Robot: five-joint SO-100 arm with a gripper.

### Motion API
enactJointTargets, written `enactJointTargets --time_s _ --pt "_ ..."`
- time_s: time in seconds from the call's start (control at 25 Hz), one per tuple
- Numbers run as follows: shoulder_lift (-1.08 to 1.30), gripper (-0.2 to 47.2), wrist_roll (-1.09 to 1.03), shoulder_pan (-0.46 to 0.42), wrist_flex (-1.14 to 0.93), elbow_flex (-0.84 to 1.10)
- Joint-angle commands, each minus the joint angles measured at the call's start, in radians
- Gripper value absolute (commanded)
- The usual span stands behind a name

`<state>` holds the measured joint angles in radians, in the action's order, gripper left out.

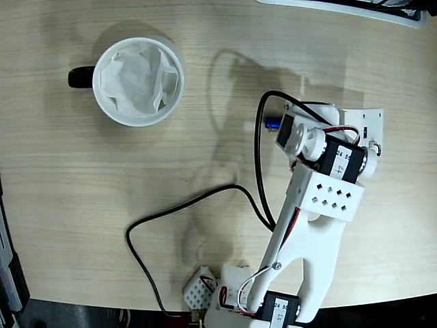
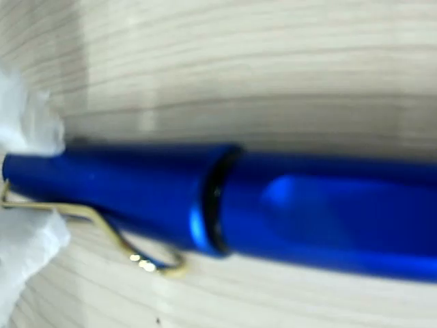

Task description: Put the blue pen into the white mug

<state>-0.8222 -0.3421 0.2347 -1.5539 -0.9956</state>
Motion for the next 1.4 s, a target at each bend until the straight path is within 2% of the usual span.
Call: enactJointTargets --time_s 0.0,0.36,0.8,1.04,1.16,1.28,1.36 --pt "-0.040 3.8 0.003 0.006 -0.005 0.026" --pt "-0.075 4.4 0.003 0.009 -0.003 0.018" --pt "-0.235 3.4 0.006 0.012 -0.006 -0.037" --pt "-0.318 3.4 0.006 -0.003 -0.006 -0.130" --pt "-0.374 4.9 0.002 -0.002 0.040 -0.256" --pt "-0.449 19.4 0.002 0.021 0.091 -0.373" --pt "-0.471 26.3 0.002 0.026 0.095 -0.413"
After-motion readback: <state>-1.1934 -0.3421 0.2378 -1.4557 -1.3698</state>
